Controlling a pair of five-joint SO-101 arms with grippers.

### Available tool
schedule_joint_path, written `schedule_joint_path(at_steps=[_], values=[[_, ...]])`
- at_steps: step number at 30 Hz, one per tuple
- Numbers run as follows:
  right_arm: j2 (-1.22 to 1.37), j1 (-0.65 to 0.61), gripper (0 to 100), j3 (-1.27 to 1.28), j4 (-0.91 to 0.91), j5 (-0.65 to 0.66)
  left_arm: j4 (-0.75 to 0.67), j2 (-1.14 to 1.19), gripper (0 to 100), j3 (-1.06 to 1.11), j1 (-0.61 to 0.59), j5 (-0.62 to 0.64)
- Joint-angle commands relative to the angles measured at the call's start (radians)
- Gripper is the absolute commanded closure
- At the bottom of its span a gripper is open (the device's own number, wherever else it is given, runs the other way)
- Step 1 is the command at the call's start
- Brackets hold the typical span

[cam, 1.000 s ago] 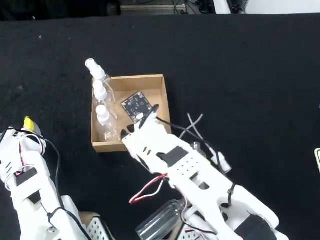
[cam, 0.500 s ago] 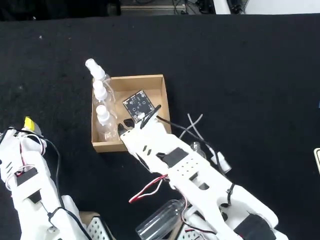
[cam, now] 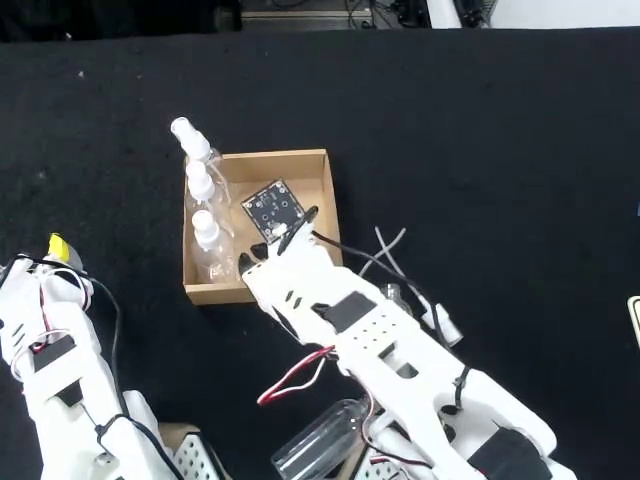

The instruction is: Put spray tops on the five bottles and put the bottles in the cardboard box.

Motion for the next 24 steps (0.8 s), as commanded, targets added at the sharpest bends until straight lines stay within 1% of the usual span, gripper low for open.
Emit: schedule_joint_path(at_steps=[1,10,16,24], values=[[-0.001,0.028,98.8,-0.067,0.012,0.003,-0.021,-0.017,80,-0.019,-0.001,0.0],[0.005,0.026,98.8,-0.068,0.012,0.003,-0.021,-0.017,80,-0.019,-0.001,0.0],[0.108,0.031,98.8,-0.124,0.02,0.003,-0.021,-0.017,80,-0.019,-0.001,0.0],[0.124,0.009,98.8,-0.127,0.012,0.003,-0.021,-0.017,80,-0.019,-0.002,0.0]])
